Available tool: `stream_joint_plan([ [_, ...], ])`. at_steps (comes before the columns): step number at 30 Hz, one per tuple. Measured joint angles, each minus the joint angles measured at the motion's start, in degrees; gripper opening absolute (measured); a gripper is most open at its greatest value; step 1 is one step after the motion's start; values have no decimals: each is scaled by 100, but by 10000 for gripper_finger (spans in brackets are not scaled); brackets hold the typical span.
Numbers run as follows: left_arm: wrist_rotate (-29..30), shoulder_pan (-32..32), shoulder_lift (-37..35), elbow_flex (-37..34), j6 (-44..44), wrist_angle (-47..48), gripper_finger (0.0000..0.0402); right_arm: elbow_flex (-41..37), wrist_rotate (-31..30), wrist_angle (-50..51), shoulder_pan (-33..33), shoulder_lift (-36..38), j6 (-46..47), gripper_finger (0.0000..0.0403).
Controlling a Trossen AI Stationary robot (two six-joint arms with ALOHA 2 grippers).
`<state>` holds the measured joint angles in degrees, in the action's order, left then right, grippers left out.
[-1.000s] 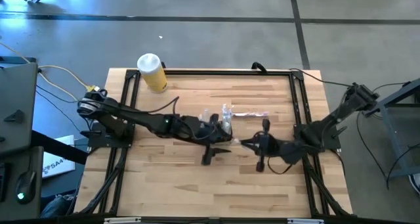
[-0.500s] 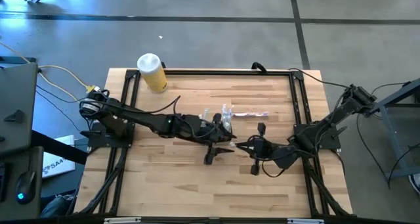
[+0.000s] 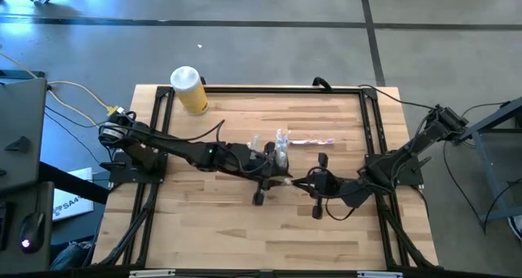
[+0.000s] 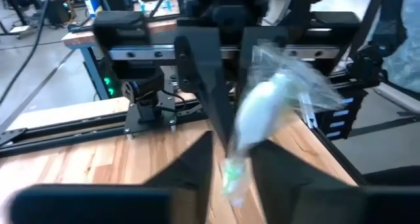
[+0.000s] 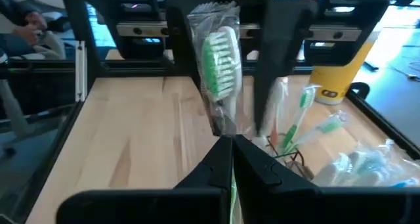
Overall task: Pick & Place toothbrushing station
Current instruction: Put the green toothbrush into the wire organizer
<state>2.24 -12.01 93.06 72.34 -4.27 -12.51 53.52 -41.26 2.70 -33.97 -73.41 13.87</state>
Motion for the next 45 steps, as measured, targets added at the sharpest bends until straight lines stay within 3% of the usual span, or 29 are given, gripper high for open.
stream_joint_plan([
  [4,-147,-4,0,0,-109,34,15,0,299,30,111,-11,110,3],
  [11,-153,0,0,0,-26,79,7,0,409,110,171,-13,-31,25],
  [15,-135,0,-1,3,44,150,5,0,406,143,123,-20,-46,72],
  [22,359,-108,-194,4,327,725,3,0,394,499,-112,-20,220,196],
  [28,1752,-775,-718,7,533,1434,3,0,229,1160,-304,0,739,239],
  [36,4514,-1881,-1309,9,1243,2558,2,0,42,1516,-314,0,689,239],
  [39,4951,-1929,-1296,2,1689,2900,2,0,-200,1648,-316,0,733,235],
  [45,5715,-1916,-1252,4,2280,3610,2,0,-105,1899,-357,0,1280,231],
])
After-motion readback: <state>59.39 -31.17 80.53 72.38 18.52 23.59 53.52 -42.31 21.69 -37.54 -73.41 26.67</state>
